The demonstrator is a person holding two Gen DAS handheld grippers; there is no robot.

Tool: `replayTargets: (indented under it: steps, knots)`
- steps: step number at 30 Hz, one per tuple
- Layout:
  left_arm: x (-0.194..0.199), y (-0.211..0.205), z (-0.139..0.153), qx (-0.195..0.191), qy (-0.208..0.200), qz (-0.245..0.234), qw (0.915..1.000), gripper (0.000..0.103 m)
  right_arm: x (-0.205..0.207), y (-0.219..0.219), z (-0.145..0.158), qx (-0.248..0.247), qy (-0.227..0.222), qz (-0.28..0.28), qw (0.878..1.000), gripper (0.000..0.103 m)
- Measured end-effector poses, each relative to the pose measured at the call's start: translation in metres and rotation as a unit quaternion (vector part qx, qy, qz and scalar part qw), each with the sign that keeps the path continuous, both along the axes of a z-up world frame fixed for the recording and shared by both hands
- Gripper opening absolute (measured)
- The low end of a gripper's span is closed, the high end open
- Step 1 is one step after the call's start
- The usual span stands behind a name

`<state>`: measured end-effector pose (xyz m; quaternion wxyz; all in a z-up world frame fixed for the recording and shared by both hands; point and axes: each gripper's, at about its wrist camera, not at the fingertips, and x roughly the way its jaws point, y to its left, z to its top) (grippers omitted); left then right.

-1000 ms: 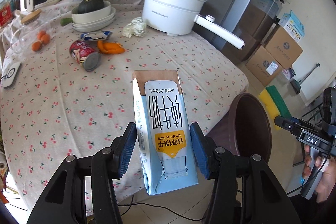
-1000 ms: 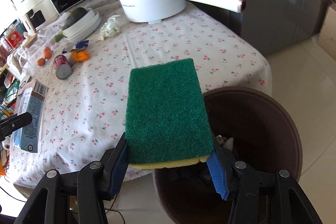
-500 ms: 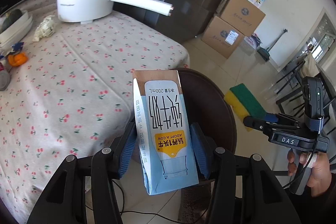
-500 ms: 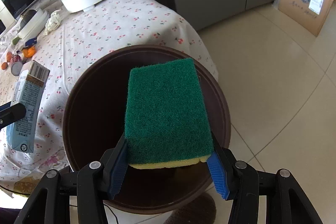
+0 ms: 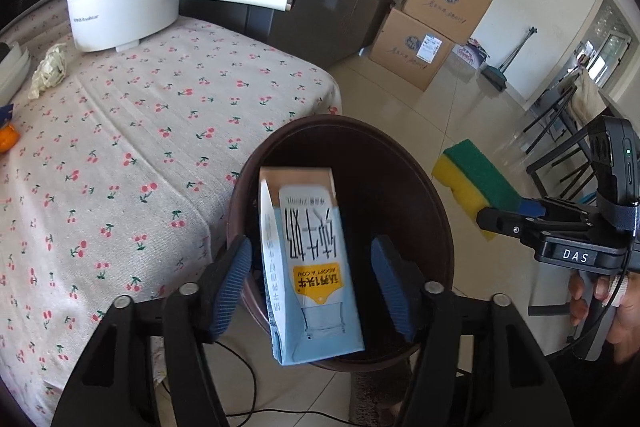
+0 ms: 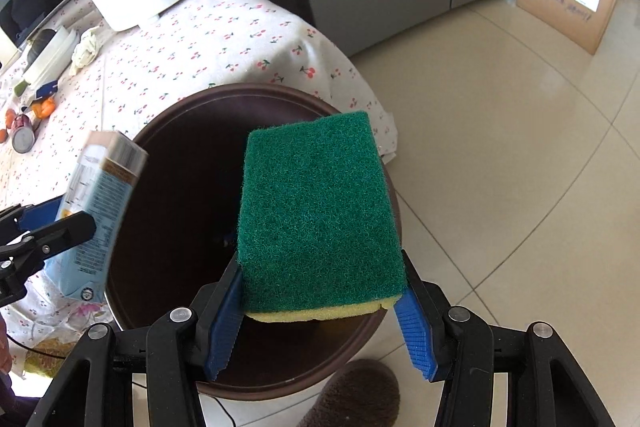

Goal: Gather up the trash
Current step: 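Open the left tool to drop the carton while right drops the sponge, then move both tools back from the bin toward the table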

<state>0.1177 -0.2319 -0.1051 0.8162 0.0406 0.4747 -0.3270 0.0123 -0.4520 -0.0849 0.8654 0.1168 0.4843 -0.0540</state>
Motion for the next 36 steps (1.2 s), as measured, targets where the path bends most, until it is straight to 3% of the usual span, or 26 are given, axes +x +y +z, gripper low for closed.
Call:
replayTargets:
  steps: [1, 2, 19, 22, 25, 36]
  knots:
    - [0.000, 0.004, 0.003, 0.002, -0.006, 0.007, 1.0000, 0.090, 0.000, 0.001, 0.000, 0.000, -0.001, 0.001, 1.000, 0.060]
    - [0.001, 0.008, 0.006, 0.002, -0.011, 0.012, 0.9999, 0.091, 0.001, 0.003, 0.001, 0.000, -0.001, 0.003, 1.000, 0.060]
    - [0.001, 0.101, 0.031, 0.032, -0.035, 0.083, 0.9954, 0.098, 0.022, 0.038, 0.003, -0.002, 0.010, 0.025, 1.000, 0.061]
    - [0.001, 0.123, 0.037, 0.029, -0.036, 0.104, 0.9935, 0.098, 0.027, 0.048, 0.007, -0.005, 0.013, 0.016, 1.000, 0.065]
    - [0.001, 0.145, 0.043, 0.027, -0.039, 0.122, 0.9914, 0.098, 0.031, 0.059, 0.015, -0.003, 0.002, 0.016, 1.000, 0.080]
    - [0.001, 0.224, 0.056, 0.023, -0.040, 0.204, 0.9779, 0.099, 0.062, 0.118, 0.044, 0.023, -0.035, 0.044, 0.998, 0.086]
